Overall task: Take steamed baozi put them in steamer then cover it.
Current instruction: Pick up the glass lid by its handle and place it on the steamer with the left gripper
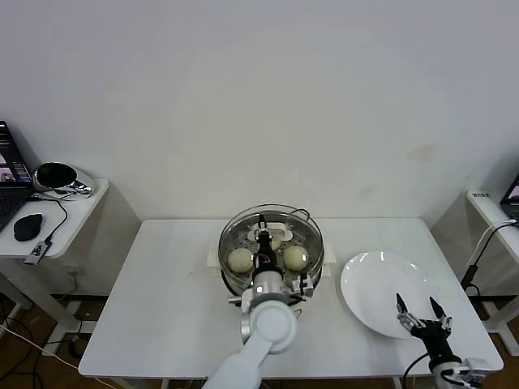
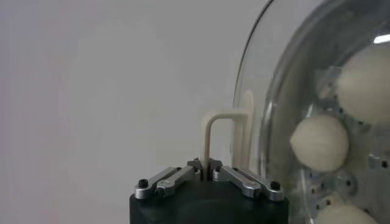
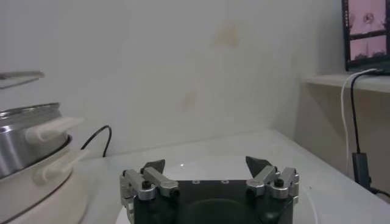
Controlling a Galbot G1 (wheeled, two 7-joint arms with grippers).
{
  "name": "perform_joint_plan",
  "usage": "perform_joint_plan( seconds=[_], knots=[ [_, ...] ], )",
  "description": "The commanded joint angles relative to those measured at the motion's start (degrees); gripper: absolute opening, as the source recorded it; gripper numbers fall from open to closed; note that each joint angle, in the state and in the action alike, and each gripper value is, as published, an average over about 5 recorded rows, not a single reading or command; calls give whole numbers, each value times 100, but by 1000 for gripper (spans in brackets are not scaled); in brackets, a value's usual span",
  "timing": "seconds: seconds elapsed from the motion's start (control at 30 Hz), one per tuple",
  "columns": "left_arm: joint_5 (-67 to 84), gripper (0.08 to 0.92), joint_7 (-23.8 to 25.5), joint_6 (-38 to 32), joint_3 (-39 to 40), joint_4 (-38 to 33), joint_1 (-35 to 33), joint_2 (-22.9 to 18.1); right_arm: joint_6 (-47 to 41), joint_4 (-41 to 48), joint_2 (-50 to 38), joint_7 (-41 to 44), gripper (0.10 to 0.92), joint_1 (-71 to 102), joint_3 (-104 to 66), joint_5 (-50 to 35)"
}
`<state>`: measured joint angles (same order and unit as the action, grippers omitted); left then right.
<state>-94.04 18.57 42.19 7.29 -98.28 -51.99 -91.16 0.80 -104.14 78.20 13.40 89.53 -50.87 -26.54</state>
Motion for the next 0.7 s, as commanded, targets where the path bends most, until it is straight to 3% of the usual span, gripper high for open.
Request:
perform_joint_plan(
  seconds=[0.03, 0.7],
  knots=[
    [-26, 137, -74, 238, 86, 338, 97, -65, 5, -14, 18, 0, 823, 5, -16, 9],
    [-118, 137, -23, 233, -26, 335, -92, -63, 17, 73, 24, 1, 823, -36, 19, 56]
  ],
)
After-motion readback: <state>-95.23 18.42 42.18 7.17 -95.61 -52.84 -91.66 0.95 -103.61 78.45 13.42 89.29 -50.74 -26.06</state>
